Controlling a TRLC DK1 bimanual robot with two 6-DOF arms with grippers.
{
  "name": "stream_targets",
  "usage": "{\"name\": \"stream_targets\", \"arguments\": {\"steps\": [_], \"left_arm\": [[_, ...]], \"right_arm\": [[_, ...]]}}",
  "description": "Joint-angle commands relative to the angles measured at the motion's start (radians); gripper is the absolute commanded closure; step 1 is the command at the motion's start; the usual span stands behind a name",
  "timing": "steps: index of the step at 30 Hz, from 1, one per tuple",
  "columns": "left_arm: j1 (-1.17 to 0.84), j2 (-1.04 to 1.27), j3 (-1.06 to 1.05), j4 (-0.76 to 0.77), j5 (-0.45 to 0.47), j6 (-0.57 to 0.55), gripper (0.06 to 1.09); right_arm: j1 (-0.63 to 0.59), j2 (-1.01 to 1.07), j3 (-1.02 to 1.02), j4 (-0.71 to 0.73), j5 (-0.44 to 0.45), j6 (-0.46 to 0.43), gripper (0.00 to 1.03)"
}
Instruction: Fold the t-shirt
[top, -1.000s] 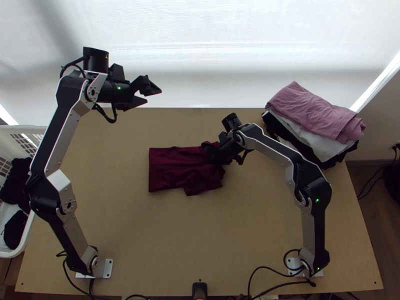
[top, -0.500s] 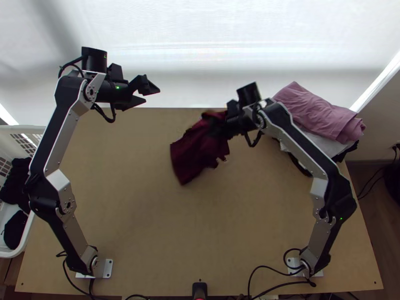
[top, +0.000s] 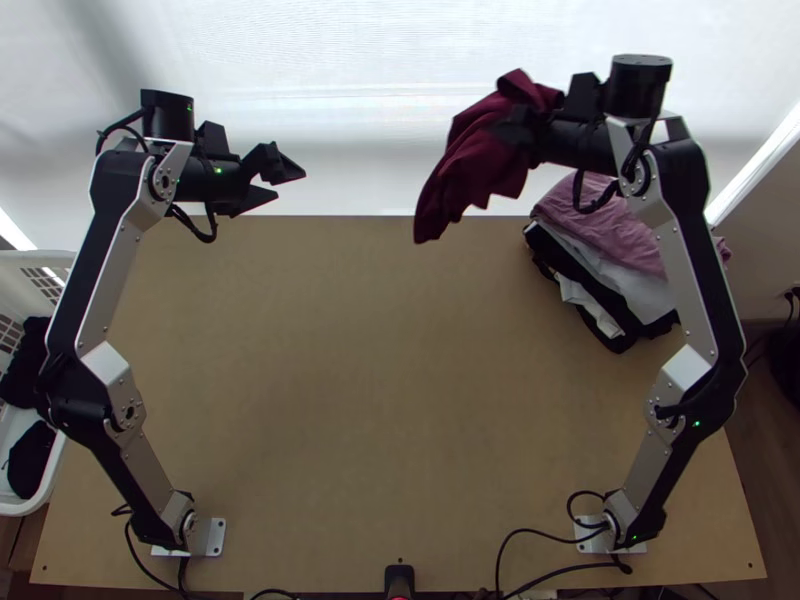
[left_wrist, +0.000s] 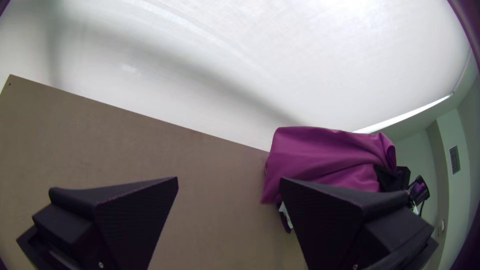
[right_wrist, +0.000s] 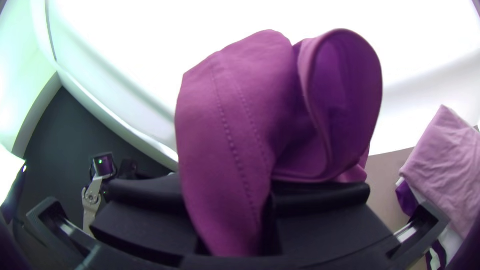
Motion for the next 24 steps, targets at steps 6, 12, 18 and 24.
{"name": "stream_targets", "arguments": {"steps": [6,12,18,24], "left_arm": [[0.029,-0.049,-0.006,-0.021,0.008,0.003,0.1],[0.033,-0.052,-0.011,-0.04,0.007,0.005,0.1],[0.026,-0.049,0.002,-0.038,-0.006,0.003,0.1],[0.013,-0.043,0.002,-0.037,-0.012,-0.001,0.1]], "right_arm": [[-0.133,-0.033,0.013,0.13,0.061,0.065,1.0],[-0.222,-0.024,0.004,0.185,0.062,0.094,1.0],[-0.287,-0.008,-0.029,0.19,0.05,0.087,1.0],[-0.328,0.013,-0.042,0.197,0.013,0.053,1.0]]}}
